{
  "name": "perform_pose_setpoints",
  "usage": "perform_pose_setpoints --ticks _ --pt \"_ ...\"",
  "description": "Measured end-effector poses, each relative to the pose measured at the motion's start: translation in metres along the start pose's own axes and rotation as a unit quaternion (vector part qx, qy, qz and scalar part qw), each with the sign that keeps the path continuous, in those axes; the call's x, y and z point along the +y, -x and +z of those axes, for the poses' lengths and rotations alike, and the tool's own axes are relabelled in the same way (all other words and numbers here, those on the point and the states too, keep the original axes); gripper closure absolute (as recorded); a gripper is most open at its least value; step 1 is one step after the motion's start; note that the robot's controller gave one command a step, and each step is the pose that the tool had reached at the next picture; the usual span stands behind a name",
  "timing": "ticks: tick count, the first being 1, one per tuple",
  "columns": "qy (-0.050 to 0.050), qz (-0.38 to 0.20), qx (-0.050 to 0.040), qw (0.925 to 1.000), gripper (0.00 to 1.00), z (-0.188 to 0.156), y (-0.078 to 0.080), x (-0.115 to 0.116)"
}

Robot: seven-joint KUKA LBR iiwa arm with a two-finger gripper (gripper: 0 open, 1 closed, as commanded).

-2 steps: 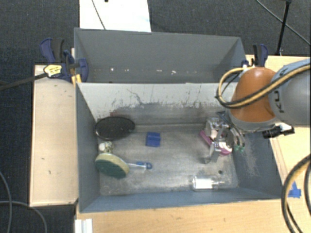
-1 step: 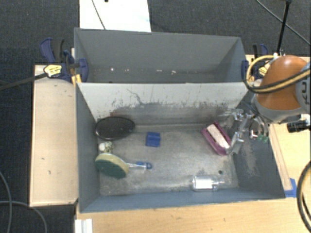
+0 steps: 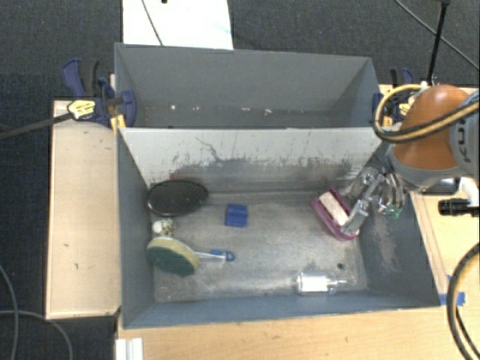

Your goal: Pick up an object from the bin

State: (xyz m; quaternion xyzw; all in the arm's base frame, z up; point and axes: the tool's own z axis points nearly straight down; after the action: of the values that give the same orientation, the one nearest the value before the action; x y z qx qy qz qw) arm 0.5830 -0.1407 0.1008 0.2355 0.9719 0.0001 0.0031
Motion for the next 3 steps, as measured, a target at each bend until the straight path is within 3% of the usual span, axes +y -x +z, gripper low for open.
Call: perform_pose_setpoints --ticks 1,2,3 --pt "-0.001 0.135 0.0033 0.9908 0.0 0.029 -0.017 0.011" --pt "-0.001 0.171 0.0024 0.9853 0.0 0.03 -0.029 0.034" --pt "-0.001 0.17 0.0031 0.9855 1.0 0.03 -0.03 0.034"
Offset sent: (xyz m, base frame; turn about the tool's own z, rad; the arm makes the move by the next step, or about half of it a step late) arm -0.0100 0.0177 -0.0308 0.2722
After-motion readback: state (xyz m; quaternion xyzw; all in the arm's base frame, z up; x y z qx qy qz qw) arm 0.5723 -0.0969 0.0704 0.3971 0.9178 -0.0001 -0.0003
